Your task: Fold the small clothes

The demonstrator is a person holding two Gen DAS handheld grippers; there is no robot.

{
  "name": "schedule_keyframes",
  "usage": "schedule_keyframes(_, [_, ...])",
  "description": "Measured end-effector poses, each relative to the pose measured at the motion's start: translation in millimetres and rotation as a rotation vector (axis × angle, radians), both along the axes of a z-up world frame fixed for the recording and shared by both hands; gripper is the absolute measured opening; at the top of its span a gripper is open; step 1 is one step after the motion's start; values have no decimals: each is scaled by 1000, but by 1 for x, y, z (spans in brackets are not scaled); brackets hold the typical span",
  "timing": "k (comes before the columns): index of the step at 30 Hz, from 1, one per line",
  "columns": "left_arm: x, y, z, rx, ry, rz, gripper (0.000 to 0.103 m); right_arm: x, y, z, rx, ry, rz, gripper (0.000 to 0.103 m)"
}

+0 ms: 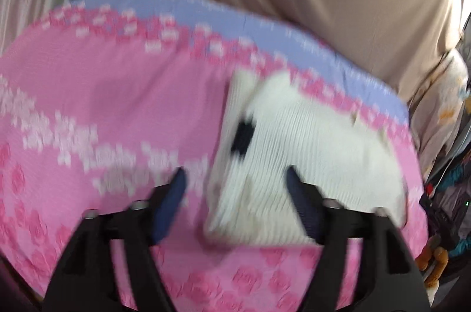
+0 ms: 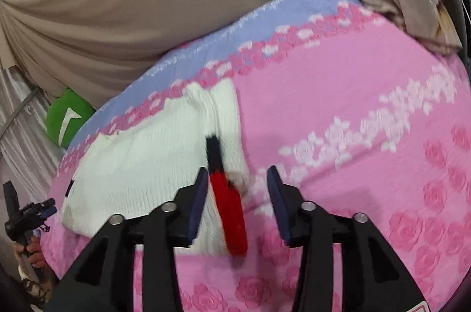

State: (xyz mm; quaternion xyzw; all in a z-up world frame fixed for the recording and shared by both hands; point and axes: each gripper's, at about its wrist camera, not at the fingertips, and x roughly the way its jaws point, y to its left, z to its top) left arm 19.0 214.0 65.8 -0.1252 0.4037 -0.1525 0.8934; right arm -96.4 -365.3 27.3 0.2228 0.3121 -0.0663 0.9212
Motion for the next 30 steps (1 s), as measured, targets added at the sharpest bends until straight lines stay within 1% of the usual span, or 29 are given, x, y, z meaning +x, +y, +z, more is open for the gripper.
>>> schedule_keyframes(1, [9, -4, 12, -17, -36, 12, 81, 11, 1, 6, -6, -16, 23, 60])
schedule_keyframes(2, [18, -10, 17, -25, -55, 0, 84, 29, 4, 10, -11, -25, 52, 60])
schedule_keyframes(3, [34, -23, 21, -26, -68, -26, 89, 47, 6, 12, -15, -27, 65, 60])
schedule_keyframes(4, [49, -34, 19, -23, -64, -33, 90, 61, 8, 10, -13, -21, 77, 60])
schedule_keyframes(6, [84, -59, 7, -21, -21, -69, 90, 96, 12, 3, 6, 4, 112, 60])
schedule_keyframes(8, [118, -84, -13, -12, 51, -104, 90, 129, 13, -8, 11, 43, 113, 60])
schedule_keyframes(10, [140, -99, -35, -5, 113, -100, 86, 154, 12, -21, 22, 88, 109, 60])
schedule_keyframes(11, [150, -106, -44, 1, 142, -99, 73, 167, 11, -29, 29, 119, 108, 60])
schedule_keyframes(12, [156, -109, -50, 0, 156, -105, 58, 176, 9, -37, 35, 143, 107, 60])
schedule_keyframes(13, [159, -110, -54, 6, 161, -109, 50, 183, 10, -42, 34, 165, 107, 58])
schedule_keyframes(14, [161, -112, -56, 16, 157, -106, 23, 187, 12, -46, 31, 177, 121, 33])
schedule_keyframes(15, [163, -112, -55, 24, 148, -110, 8, 188, 13, -44, 29, 172, 138, 10])
schedule_keyframes(16, [163, -110, -53, 14, 133, -107, 7, 184, 15, -37, 25, 130, 147, 9])
schedule_keyframes(17, [162, -107, -48, 10, 109, -95, 7, 175, 15, -23, 1, 58, 142, 8])
schedule_keyframes(18, [161, -103, -43, 18, 80, -79, 7, 167, 15, -11, -29, 11, 123, 8])
schedule_keyframes(19, [160, -99, -40, 25, 55, -62, 7, 161, 12, -3, -45, -24, 100, 8])
schedule_keyframes(20, [161, -95, -39, 24, 45, -43, 7, 158, 4, 0, -39, -42, 79, 7])
schedule_keyframes(21, [164, -93, -42, 20, 51, -38, 7, 160, -3, -4, -27, -25, 68, 7])
schedule_keyframes(23, [172, -96, -61, 38, 100, -42, 7, 173, -15, -30, -25, 86, 34, 7])
schedule_keyframes(24, [175, -100, -69, 59, 115, -43, 7, 180, -16, -44, -31, 145, 42, 7])
schedule_keyframes(25, [173, -103, -71, 80, 85, -40, 7, 184, -14, -55, -35, 175, 53, 7])
schedule_keyframes(27, [172, -107, -67, 103, 82, -38, 8, 182, -9, -45, -64, 167, 55, 7])
schedule_keyframes(28, [172, -108, -66, 111, 85, -36, 10, 178, -8, -38, -65, 145, 43, 8])
schedule_keyframes(30, [165, -104, -58, 121, 77, -24, 16, 160, -2, -19, -82, 87, -2, 19])
